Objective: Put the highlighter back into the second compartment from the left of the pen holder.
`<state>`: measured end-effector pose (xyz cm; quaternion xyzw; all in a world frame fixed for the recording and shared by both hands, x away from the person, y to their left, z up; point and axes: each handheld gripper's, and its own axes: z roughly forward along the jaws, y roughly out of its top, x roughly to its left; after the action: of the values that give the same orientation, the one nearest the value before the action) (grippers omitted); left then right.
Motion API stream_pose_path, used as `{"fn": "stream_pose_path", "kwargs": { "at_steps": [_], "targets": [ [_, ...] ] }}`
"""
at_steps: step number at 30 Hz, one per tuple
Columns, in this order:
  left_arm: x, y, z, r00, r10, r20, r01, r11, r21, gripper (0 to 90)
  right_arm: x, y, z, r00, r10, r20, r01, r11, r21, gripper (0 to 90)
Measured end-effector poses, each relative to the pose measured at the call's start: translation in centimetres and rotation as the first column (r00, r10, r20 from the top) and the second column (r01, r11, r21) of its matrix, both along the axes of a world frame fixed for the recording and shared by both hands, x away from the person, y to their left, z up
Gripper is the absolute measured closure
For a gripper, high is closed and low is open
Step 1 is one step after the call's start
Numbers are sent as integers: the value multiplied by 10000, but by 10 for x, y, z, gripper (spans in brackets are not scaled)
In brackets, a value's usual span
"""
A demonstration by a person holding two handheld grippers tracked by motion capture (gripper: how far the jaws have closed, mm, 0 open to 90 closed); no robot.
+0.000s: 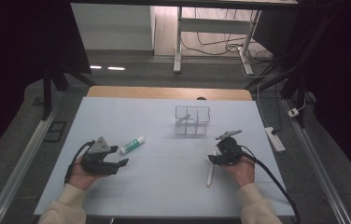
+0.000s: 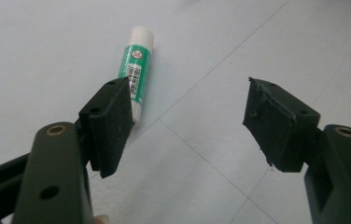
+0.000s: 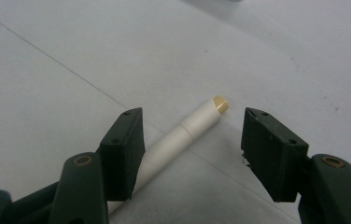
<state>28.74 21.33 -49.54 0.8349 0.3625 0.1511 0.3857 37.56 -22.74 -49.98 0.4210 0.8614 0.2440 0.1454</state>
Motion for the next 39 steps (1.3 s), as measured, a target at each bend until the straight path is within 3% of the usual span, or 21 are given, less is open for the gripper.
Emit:
{"fn": "stream_pose_path", "kwargs": {
  "at_steps": [8, 12, 19, 26, 32, 39],
  "targets": [
    [1, 0, -1, 10000, 14, -26, -14, 10000, 33, 322, 6, 2, -6, 9990, -216, -395, 223, 9996, 165, 467],
    [1, 0, -1, 10000, 25, -26, -25, 10000, 42, 322, 6, 4, -6, 9988, -404, -293, 402, 9992, -64, 545],
    [0, 0, -1, 10000, 5, -4, -5, 10000, 71, 322, 6, 9, -4, 9989, -278, -381, 267, 9992, -305, 774],
    [0, 1, -1, 10000, 16, 2, -16, 10000, 62, 322, 6, 9, -3, 9992, -195, -359, 183, 9993, -341, 781],
    [0, 1, -1, 10000, 38, 1, -38, 10000, 37, 322, 3, 5, 8, 9995, -15, 324, 15, 10000, 0, 782],
    [0, 1, -1, 10000, 30, -3, -30, 10000, 70, 322, -1, 0, 17, 9978, 116, 651, -139, 9993, 338, 783]
  ]
}}
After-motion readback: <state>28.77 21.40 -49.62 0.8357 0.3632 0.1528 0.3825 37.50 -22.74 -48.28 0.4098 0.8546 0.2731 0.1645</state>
